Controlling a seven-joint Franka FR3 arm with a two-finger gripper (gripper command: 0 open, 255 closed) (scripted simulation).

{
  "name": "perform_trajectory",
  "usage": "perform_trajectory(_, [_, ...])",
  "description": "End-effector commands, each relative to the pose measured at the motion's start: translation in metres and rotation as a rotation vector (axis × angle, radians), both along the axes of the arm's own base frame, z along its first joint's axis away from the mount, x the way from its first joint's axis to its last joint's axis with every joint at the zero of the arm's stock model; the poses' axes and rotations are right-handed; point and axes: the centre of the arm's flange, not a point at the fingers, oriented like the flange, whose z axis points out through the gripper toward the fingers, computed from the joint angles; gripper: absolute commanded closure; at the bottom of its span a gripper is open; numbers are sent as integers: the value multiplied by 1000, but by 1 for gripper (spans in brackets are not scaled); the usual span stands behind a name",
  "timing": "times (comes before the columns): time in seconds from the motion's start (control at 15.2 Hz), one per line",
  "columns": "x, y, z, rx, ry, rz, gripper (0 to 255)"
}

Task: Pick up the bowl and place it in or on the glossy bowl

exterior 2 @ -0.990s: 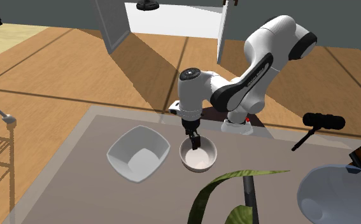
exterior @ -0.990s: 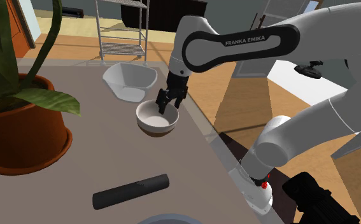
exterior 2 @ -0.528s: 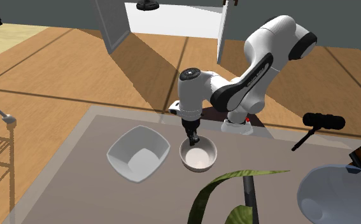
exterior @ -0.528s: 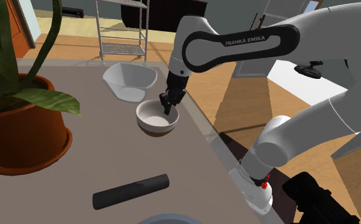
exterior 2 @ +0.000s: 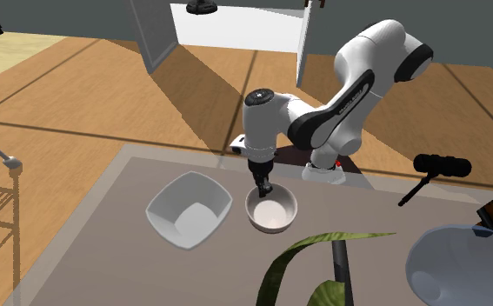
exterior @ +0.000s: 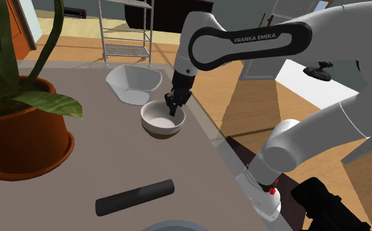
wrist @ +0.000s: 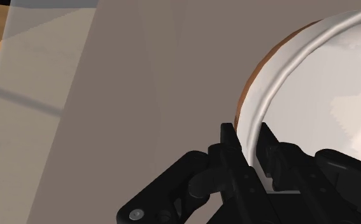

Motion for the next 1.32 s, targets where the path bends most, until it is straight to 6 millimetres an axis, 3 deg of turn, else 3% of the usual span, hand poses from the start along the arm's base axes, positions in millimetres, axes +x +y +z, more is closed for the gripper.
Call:
perform_trajectory(0.0, [-1,1,10,0,0,0,255])
perform_trajectory(1.25, [-1,1,110,0,0,0,255])
